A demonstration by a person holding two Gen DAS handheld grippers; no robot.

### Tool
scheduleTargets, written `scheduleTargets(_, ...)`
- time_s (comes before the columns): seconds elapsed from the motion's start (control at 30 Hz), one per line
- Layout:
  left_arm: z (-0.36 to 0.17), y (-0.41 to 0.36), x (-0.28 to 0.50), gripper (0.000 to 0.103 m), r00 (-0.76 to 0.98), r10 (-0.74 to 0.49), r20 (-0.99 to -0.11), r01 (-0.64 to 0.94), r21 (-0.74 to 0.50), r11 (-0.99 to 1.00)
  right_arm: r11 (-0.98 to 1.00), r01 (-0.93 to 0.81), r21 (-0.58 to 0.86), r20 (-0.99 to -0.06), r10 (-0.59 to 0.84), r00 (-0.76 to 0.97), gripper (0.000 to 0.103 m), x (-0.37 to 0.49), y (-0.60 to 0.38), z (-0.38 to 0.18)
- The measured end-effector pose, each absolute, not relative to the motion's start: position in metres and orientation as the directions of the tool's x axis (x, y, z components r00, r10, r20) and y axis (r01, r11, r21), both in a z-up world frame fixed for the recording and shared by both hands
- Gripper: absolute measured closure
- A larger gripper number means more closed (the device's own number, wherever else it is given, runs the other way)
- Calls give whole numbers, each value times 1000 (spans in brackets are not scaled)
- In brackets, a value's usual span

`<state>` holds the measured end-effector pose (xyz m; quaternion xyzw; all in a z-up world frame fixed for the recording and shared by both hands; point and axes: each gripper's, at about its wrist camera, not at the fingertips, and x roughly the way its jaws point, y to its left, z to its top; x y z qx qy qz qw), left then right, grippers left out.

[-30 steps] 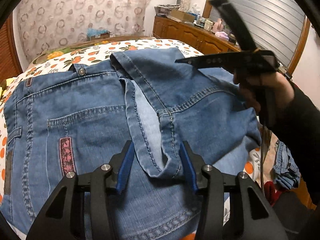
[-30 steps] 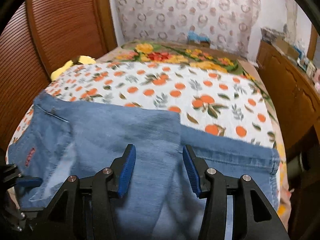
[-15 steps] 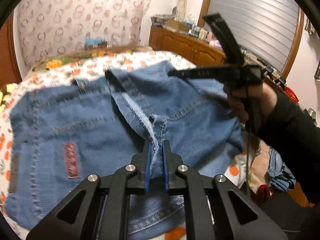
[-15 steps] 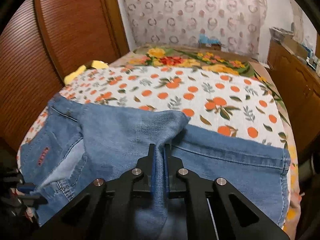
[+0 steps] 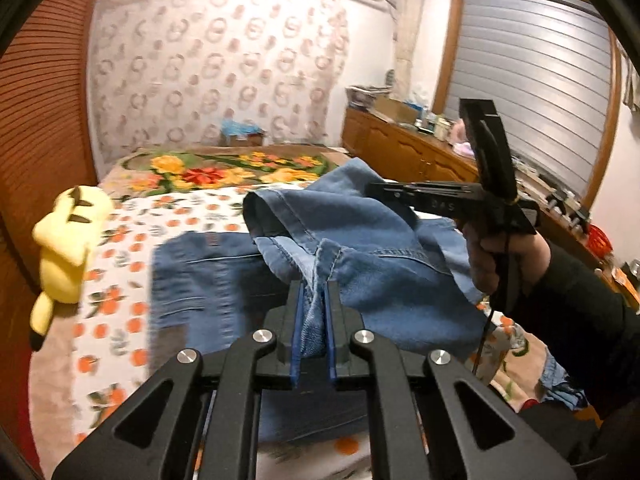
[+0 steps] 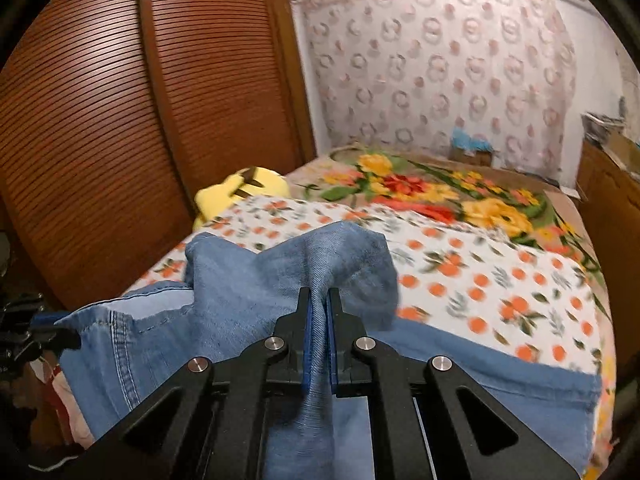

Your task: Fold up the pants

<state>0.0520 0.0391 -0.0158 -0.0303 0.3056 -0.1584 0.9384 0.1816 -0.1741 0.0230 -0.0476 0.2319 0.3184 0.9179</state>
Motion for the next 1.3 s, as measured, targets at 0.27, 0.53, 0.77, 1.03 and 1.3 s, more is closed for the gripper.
scheduleTargets(0.27, -16, 76, 38, 92, 797, -238, -555, 187, -148, 971, 756, -654, 42, -445, 600, 665, 97, 193, -144, 14)
scheduleTargets(0.53, -38, 98, 44, 92, 762, -195, -617, 137, -141, 980, 755, -654, 36, -497, 582, 644, 91, 208, -132, 5)
scheduleTargets(0.77, -74, 103, 55, 75, 692, -188, -697, 109, -156, 982, 783, -621, 37, -541, 538, 646, 56, 213, -154, -10)
scheduleTargets(1.03, -73, 100, 66, 55, 709, -178, -683, 106, -146, 984, 800, -600, -13, -591, 478, 650, 56, 182, -173, -22)
scheduleTargets(1.3, -89, 80, 88, 55, 670, -203, -714, 145, -143, 979, 822, -568, -37, -604, 434, 668, 56, 158, -173, -33)
